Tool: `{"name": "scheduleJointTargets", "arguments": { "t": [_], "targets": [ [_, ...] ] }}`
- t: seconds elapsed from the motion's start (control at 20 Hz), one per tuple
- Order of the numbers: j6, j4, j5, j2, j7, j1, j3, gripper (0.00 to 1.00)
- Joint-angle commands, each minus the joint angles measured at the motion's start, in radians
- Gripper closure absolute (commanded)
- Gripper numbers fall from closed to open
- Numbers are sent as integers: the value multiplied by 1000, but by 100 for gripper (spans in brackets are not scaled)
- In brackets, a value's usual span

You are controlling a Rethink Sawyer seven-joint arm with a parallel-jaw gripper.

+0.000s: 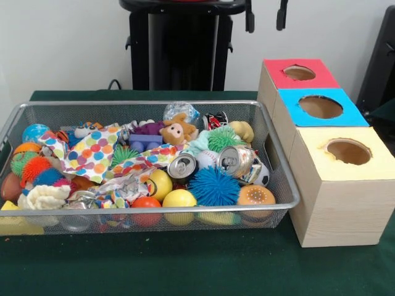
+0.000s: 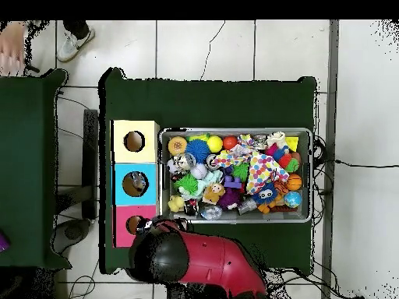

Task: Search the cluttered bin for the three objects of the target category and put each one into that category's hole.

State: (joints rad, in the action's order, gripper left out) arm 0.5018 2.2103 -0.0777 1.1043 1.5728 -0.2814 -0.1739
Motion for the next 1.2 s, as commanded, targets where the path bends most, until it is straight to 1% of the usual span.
{"name": "scheduleJointTargets", "arguments": {
  "t": [0.05, 0.3, 0.5, 0.75, 0.8, 0.9, 0.95, 1.05, 1.2],
  "targets": [
    [-142, 55, -2, -150, 4, -92, -146, 0],
    [-187, 65, 34, -180, 26, -119, -186, 0],
    [-242, 89, 51, -204, 63, -130, -207, 0],
    [-301, 129, 64, -212, 94, -151, -239, 0],
    [-304, 127, 67, -219, 96, -151, -242, 0],
    [-286, 133, 63, -226, 80, -177, -276, 0],
    [-283, 128, 60, -243, 76, -190, -288, 0],
    [-291, 130, 60, -246, 86, -200, -289, 0],
    [-302, 126, 80, -261, 79, -214, -290, 0]
  ]
}}
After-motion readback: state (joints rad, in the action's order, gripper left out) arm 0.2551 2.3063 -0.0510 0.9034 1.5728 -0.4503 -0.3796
